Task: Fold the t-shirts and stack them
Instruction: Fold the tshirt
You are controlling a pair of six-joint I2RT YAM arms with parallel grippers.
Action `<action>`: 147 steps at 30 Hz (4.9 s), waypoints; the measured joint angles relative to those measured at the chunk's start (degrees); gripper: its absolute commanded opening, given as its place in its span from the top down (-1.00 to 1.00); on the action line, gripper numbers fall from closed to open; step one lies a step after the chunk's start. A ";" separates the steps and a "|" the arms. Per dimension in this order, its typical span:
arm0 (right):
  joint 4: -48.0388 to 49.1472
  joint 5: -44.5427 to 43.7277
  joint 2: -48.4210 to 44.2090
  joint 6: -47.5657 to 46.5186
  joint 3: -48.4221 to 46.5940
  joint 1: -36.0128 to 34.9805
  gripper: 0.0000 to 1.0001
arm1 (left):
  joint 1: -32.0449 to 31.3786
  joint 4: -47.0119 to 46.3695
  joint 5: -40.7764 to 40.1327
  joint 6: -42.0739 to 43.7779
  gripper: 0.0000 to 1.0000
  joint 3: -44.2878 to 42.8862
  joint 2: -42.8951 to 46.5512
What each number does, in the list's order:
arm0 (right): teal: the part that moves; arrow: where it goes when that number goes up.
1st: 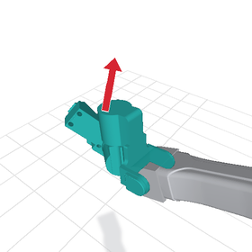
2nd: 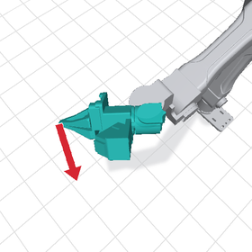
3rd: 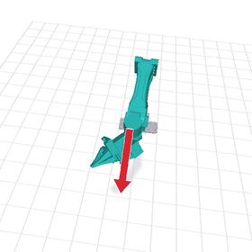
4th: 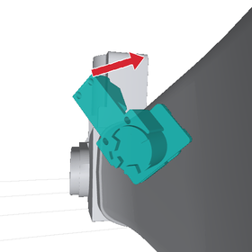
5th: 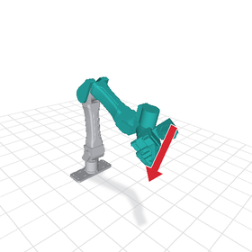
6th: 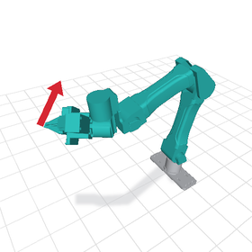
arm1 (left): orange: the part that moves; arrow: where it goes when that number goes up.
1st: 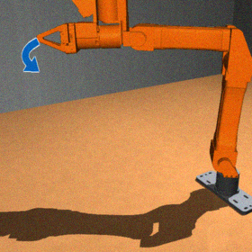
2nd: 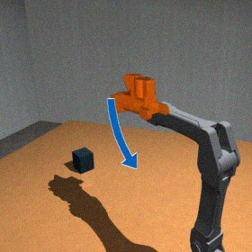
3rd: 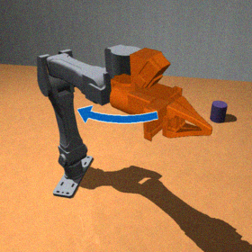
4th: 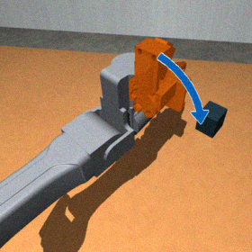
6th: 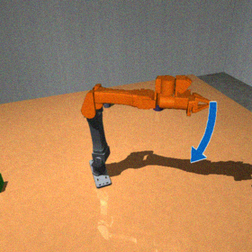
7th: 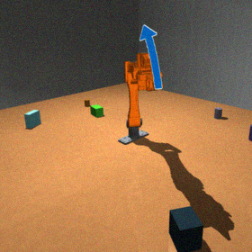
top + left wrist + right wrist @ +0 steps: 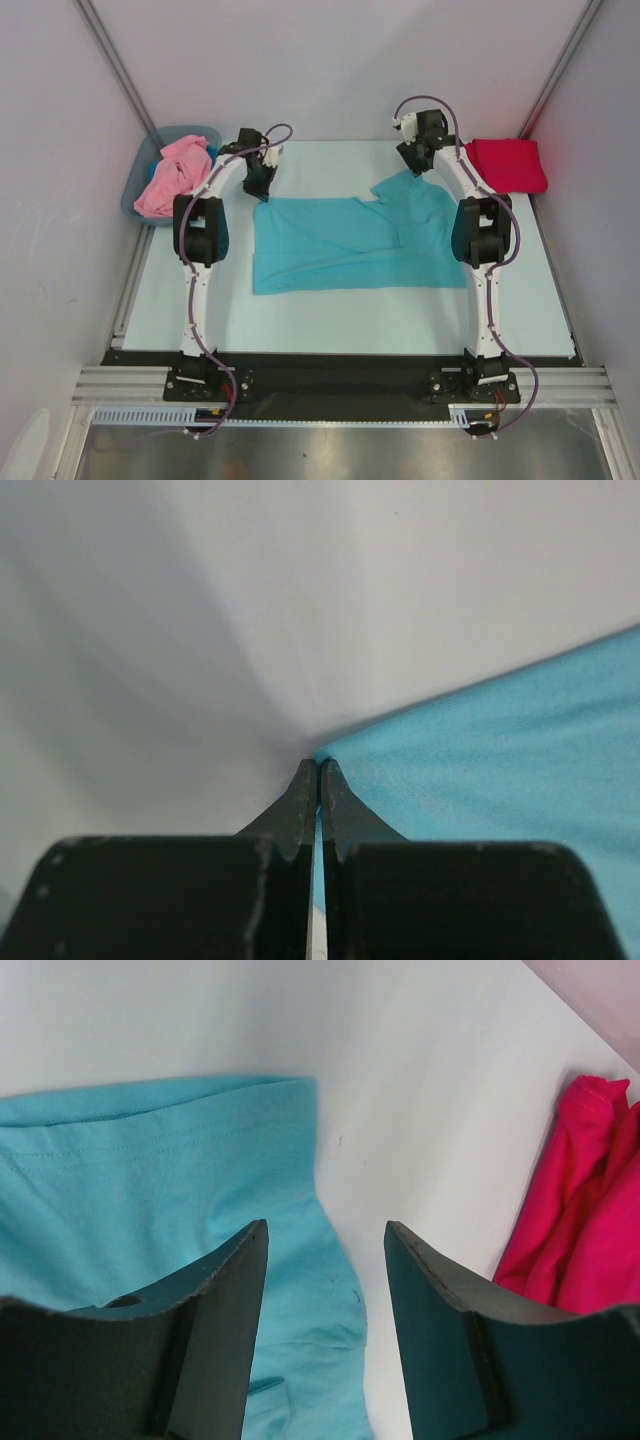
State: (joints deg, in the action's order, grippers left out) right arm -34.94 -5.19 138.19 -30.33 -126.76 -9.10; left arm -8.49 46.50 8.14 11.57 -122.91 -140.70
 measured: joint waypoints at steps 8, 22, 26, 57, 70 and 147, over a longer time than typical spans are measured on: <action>0.44 0.09 1.29 0.26 -1.75 0.09 -0.21 | 0.00 -1.05 -0.50 0.50 0.99 3.93 2.54; 3.58 5.05 9.25 3.78 -5.16 2.80 -0.16 | 0.00 3.17 -3.96 5.53 0.99 7.13 12.04; 4.42 6.16 9.25 4.83 -5.05 3.93 -0.07 | -0.17 3.98 -5.03 6.73 0.99 7.13 13.42; 6.29 14.14 10.56 10.80 -5.38 3.72 -0.35 | -3.15 5.29 -9.68 11.19 0.99 7.21 13.49; 7.48 16.50 12.41 11.89 -7.54 3.78 0.08 | -3.19 6.51 -10.60 12.04 0.99 7.32 13.49; -26.56 24.17 -11.23 -7.82 2.10 12.59 1.00 | -3.23 -4.61 -12.61 20.11 0.99 28.33 23.82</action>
State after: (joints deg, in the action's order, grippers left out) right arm -61.49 18.98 126.96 -38.15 -124.66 3.49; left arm -11.73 41.89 -4.47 31.68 -94.59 -116.88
